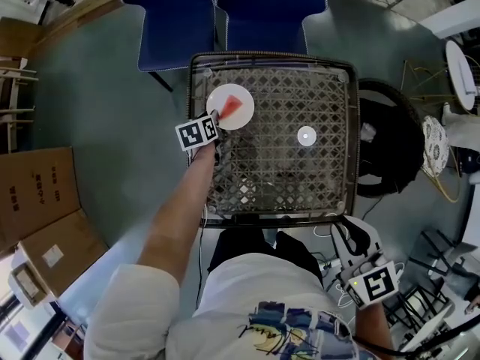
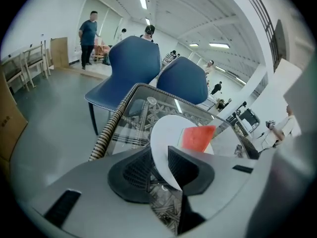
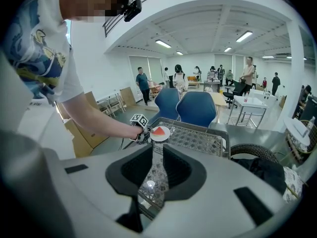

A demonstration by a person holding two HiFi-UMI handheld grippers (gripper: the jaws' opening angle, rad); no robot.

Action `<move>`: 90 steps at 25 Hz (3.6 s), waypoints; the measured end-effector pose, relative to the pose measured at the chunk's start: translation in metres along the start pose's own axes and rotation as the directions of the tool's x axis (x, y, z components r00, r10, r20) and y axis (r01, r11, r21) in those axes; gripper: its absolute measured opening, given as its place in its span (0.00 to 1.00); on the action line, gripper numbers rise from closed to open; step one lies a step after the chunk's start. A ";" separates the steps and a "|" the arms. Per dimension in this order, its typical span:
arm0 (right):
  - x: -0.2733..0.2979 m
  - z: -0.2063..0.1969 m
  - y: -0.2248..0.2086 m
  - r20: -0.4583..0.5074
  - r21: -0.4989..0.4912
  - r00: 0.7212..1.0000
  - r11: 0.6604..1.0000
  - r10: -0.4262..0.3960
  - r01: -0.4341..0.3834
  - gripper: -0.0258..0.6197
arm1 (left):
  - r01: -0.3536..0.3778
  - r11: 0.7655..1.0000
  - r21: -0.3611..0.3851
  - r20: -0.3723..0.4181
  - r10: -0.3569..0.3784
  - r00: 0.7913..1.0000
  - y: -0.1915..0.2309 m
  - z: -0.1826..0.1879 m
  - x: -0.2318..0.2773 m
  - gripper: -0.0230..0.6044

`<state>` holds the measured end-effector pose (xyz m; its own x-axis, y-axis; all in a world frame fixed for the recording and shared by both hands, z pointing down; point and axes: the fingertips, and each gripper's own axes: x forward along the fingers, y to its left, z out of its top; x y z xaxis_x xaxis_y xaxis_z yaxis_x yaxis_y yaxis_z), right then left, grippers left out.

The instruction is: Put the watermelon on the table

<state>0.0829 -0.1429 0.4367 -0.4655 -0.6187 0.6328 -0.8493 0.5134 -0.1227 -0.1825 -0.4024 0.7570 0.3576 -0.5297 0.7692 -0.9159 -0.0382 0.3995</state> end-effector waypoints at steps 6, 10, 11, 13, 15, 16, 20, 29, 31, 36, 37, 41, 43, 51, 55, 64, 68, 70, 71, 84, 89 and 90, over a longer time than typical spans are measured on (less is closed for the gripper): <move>-0.010 -0.006 0.001 0.019 -0.016 1.000 1.000 0.011 -0.011 0.12 | -0.046 0.998 0.033 0.040 0.045 0.998 0.002 0.004 -0.018 0.18; -0.020 -0.011 0.003 0.046 -0.036 0.998 0.999 0.035 -0.033 0.12 | -0.039 0.999 0.029 0.084 0.036 0.996 -0.006 0.002 -0.048 0.18; -0.022 -0.012 0.003 0.056 -0.046 0.998 0.998 0.042 -0.040 0.12 | -0.033 0.999 0.028 0.097 0.030 0.995 -0.009 0.001 -0.057 0.18; -0.028 -0.013 0.002 0.083 -0.063 0.995 0.997 0.058 -0.053 0.12 | -0.025 0.999 0.028 0.124 0.021 0.992 -0.016 -0.002 -0.078 0.18; -0.038 -0.014 0.001 0.114 -0.082 0.991 0.994 0.075 -0.066 0.12 | -0.012 1.000 0.027 0.150 0.008 0.989 -0.026 -0.007 -0.101 0.18; -0.043 -0.015 0.000 0.129 -0.093 0.988 0.993 0.085 -0.073 0.12 | 0.002 1.000 0.021 0.165 -0.005 0.986 -0.034 -0.011 -0.115 0.18; -0.069 -0.020 0.000 0.170 -0.148 0.973 0.981 0.153 -0.128 0.12 | 0.127 0.992 -0.008 0.247 -0.121 0.961 -0.083 -0.037 -0.185 0.18; -0.138 -0.064 -0.006 0.199 -0.316 0.920 0.911 0.338 -0.267 0.07 | 0.349 0.927 0.138 0.343 -0.375 0.861 -0.250 -0.156 -0.338 0.05; -0.146 -0.076 0.003 0.189 -0.346 0.904 0.888 0.383 -0.304 0.07 | 0.356 0.914 0.195 0.350 -0.404 0.845 -0.278 -0.183 -0.372 0.05; -0.179 -0.103 0.034 0.162 -0.390 0.871 0.841 0.464 -0.375 0.06 | 0.335 0.885 0.323 0.311 -0.434 0.846 -0.336 -0.253 -0.438 0.05; -0.184 -0.107 0.039 0.151 -0.398 0.865 0.830 0.479 -0.391 0.06 | 0.327 0.879 0.346 0.304 -0.435 0.848 -0.345 -0.263 -0.448 0.05; -0.201 -0.116 0.058 0.107 -0.436 0.848 0.791 0.519 -0.430 0.06 | 0.330 0.868 0.371 0.307 -0.450 0.838 -0.371 -0.285 -0.478 0.05; -0.208 -0.115 0.067 0.121 -0.442 0.842 0.788 0.525 -0.428 0.06 | 0.344 0.858 0.381 0.308 -0.469 0.828 -0.380 -0.294 -0.490 0.05; -0.228 -0.118 0.122 0.172 -0.449 0.835 0.796 0.523 -0.406 0.06 | 0.336 0.849 0.407 0.330 -0.480 0.813 -0.367 -0.313 -0.539 0.05; -0.239 -0.128 0.167 0.158 -0.465 0.833 0.784 0.531 -0.411 0.06 | 0.364 0.831 0.420 0.332 -0.515 0.791 -0.358 -0.334 -0.576 0.05; -0.271 -0.158 0.245 0.120 -0.487 0.840 0.769 0.528 -0.414 0.06 | 0.417 0.813 0.405 0.333 -0.557 0.761 -0.327 -0.388 -0.636 0.05; -0.287 -0.176 0.272 0.109 -0.491 0.850 0.771 0.516 -0.405 0.06 | 0.428 0.811 0.398 0.339 -0.563 0.753 -0.314 -0.409 -0.657 0.05; -0.294 -0.184 0.283 0.115 -0.488 0.851 0.775 0.512 -0.401 0.06 | 0.442 0.810 0.385 0.342 -0.570 0.748 -0.310 -0.420 -0.664 0.05; -0.298 -0.189 0.288 0.119 -0.483 0.852 0.779 0.510 -0.399 0.06 | 0.449 0.810 0.377 0.341 -0.572 0.746 -0.308 -0.425 -0.666 0.05; -0.325 -0.207 0.327 0.162 -0.514 0.832 0.765 0.530 -0.387 0.06 | 0.443 0.801 0.403 0.345 -0.581 0.737 -0.307 -0.464 -0.695 0.05; -0.332 -0.207 0.339 0.147 -0.530 0.833 0.753 0.534 -0.389 0.06 | 0.430 0.798 0.423 0.344 -0.580 0.739 -0.306 -0.469 -0.702 0.05; -0.333 -0.207 0.340 0.139 -0.533 0.837 0.752 0.529 -0.387 0.06 | 0.429 0.795 0.428 0.341 -0.582 0.738 -0.306 -0.471 -0.703 0.05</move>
<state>0.0006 0.3614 0.3425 -0.8736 -0.3287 0.3589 -0.3259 0.9428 0.0701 -0.0673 0.3802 0.3290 0.7348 -0.6580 0.1649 -0.6530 -0.6205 0.4343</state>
